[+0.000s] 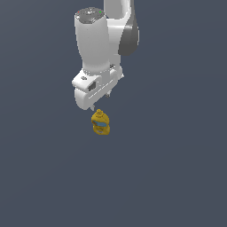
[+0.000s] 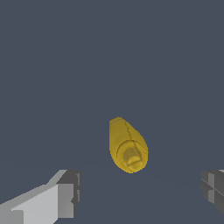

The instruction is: Pick up the object and move it to a goal position.

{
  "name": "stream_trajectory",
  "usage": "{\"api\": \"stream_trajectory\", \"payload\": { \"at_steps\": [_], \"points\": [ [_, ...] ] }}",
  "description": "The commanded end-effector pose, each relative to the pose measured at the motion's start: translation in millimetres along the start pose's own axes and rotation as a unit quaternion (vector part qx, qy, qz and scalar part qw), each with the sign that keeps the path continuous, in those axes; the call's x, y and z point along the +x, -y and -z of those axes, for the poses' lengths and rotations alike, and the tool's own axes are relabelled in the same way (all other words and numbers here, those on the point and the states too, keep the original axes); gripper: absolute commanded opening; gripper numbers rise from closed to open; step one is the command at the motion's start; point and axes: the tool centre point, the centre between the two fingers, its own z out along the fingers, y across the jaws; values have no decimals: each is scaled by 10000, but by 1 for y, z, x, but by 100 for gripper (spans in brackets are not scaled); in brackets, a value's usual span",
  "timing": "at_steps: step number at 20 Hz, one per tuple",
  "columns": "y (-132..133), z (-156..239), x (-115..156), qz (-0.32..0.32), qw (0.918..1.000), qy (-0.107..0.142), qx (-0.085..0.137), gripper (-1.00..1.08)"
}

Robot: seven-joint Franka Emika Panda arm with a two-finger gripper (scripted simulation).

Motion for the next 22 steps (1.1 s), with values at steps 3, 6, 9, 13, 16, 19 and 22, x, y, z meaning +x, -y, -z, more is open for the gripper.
{"api": "stream_trajectory", "payload": {
  "at_steps": [3,6,9,13,16,19,22],
  "points": [
    [-3,-10,-4,546,9985,18,20,100],
    [-4,-17,-6,883,9961,28,34,100],
    [-5,-22,-8,1166,9932,35,47,100],
    [-7,-28,-10,1456,9893,42,60,100],
    [-7,-31,-11,1610,9869,45,68,100],
    [-8,-33,-12,1709,9852,47,72,100],
    [-8,-34,-12,1754,9844,48,75,100]
  ]
}}
